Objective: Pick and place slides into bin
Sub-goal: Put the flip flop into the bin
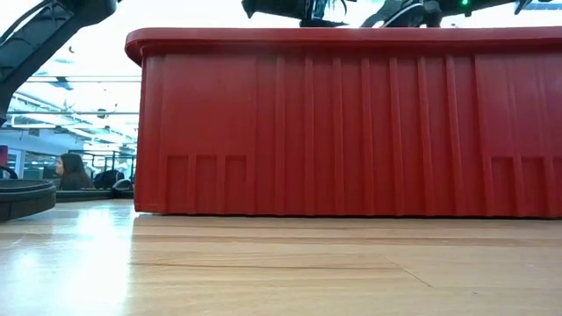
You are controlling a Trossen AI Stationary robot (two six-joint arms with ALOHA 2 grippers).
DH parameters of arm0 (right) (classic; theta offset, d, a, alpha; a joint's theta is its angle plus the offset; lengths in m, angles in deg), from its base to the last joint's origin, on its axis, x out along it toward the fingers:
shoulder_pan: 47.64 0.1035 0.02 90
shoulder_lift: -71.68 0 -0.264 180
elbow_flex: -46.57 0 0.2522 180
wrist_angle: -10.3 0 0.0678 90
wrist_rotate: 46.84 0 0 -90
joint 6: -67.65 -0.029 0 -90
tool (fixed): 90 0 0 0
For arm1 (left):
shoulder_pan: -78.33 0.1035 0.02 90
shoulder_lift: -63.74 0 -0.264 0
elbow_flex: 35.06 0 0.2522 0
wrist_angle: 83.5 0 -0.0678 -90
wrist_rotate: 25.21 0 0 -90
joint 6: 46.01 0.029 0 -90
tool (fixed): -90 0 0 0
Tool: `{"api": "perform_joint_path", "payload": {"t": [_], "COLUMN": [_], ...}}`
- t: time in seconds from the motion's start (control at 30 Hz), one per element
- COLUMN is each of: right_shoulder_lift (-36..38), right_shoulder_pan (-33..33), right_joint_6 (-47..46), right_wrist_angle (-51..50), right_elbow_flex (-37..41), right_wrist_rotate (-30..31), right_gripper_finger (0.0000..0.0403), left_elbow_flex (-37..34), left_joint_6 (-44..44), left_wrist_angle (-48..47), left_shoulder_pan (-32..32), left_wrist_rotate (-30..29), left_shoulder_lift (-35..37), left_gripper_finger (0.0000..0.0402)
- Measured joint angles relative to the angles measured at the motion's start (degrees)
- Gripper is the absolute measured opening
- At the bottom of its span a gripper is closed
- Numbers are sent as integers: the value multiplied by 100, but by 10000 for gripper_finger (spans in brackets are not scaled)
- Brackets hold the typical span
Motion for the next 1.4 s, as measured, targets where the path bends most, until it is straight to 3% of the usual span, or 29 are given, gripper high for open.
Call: {"api": "perform_joint_path", "payload": {"t": [0.3, 0.63, 0.93, 1.17, 1.4], "right_shoulder_lift": [109, 106, 2, -38, -76], "right_shoulder_pan": [-1, 2, 2, 2, 2], "right_joint_6": [-16, -73, -70, -72, -79], "right_wrist_angle": [401, 523, 600, 789, 801], "right_elbow_flex": [0, 0, 0, 0, -2], "right_wrist_rotate": [20, -305, -376, -434, -437], "right_gripper_finger": [0, 0, 0, 0, 0], "left_elbow_flex": [-64, -68, -72, -72, -72], "left_joint_6": [-352, -729, -648, -378, -357], "left_wrist_angle": [28, 534, 430, -407, -180], "left_shoulder_pan": [61, 139, 85, 9, -38], "left_wrist_rotate": [-574, -465, -403, -522, -599], "left_shoulder_lift": [-2, -4, -7, -7, -13], "left_gripper_finger": [166, 166, 166, 166, 166]}}
